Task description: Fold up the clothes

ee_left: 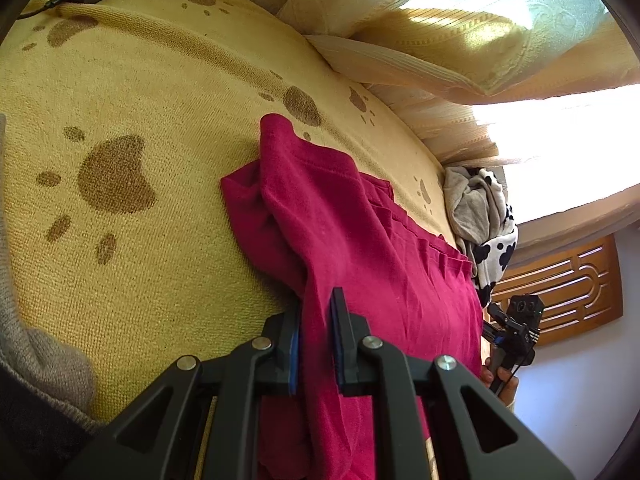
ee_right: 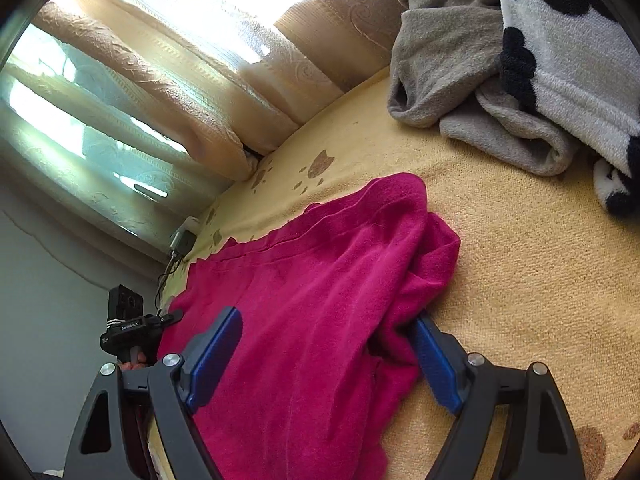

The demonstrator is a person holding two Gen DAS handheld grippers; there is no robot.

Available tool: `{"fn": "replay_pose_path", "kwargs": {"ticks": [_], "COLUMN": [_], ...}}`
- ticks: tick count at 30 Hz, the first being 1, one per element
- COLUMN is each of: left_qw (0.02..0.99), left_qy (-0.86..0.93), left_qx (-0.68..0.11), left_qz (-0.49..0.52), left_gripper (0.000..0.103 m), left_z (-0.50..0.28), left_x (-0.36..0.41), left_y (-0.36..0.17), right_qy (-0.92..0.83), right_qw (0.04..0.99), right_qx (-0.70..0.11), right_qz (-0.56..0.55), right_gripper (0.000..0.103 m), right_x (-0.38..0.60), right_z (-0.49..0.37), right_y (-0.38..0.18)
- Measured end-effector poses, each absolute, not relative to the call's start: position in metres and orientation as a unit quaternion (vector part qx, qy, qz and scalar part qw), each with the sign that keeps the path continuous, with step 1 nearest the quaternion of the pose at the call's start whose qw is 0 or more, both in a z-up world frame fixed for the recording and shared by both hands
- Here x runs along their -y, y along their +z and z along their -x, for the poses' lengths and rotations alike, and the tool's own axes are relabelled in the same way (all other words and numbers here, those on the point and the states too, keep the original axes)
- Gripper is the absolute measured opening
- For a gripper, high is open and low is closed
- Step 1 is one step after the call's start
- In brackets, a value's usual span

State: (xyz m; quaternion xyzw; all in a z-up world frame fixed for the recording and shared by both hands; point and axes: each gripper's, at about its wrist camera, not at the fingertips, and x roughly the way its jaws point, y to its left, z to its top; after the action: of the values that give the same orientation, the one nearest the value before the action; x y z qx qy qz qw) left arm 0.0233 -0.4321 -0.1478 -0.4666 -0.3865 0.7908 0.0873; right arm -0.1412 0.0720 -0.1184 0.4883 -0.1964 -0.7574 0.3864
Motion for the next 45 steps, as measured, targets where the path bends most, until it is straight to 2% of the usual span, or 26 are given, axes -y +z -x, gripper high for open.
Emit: {"fn": "replay_pose_path", "kwargs": {"ticks": [3,14,15,17,18,19,24,36,45], "left_qw": [0.09,0.094,0.093,0.093,0.094,0.094,0.089,0.088,0.101], "left_qy": [0.789,0.788,0.788,0.788,0.788,0.789,0.793,0.816,0.843], "left_qx": [0.389,0.39,0.391,0.39,0.39,0.39,0.39,0.379,0.36], "left_qz": [0.468,0.467,0.467,0.467,0.466,0.466,0.459,0.427,0.387], "left_gripper": [0.016,0.019,0.019,0.019,0.019,0.019,0.017,0.015,0.015], "left_z": [-0.023,-0.025,-0.025,-0.025,-0.025,-0.026,-0.028,-0.038,-0.061], "left_x": [0.433,0.435,0.435,0.435,0.435,0.435,0.432,0.426,0.416], "left_y": [-0.15,-0.153,-0.153,-0.153,-0.153,-0.153,-0.151,-0.125,-0.073], "right_qy": [-0.756,-0.779,-0.787,-0.805,-0.812,-0.818,-0.828,-0.86,-0.872], "right_qw": [0.385,0.375,0.365,0.341,0.328,0.319,0.316,0.328,0.353], "right_qx": [0.202,0.122,0.102,0.058,0.043,0.033,0.034,0.01,0.005], "right_qz": [-0.49,-0.487,-0.486,-0.482,-0.48,-0.478,-0.462,-0.39,-0.341], "right_gripper": [0.086,0.086,0.081,0.063,0.045,0.036,0.019,0.017,0.017], "right_x": [-0.074,-0.058,-0.055,-0.05,-0.051,-0.052,-0.055,-0.047,-0.04], "right_z": [0.143,0.134,0.131,0.126,0.125,0.124,0.118,0.091,0.066], "right_y": [-0.119,-0.113,-0.112,-0.11,-0.111,-0.112,-0.112,-0.061,-0.016]}}
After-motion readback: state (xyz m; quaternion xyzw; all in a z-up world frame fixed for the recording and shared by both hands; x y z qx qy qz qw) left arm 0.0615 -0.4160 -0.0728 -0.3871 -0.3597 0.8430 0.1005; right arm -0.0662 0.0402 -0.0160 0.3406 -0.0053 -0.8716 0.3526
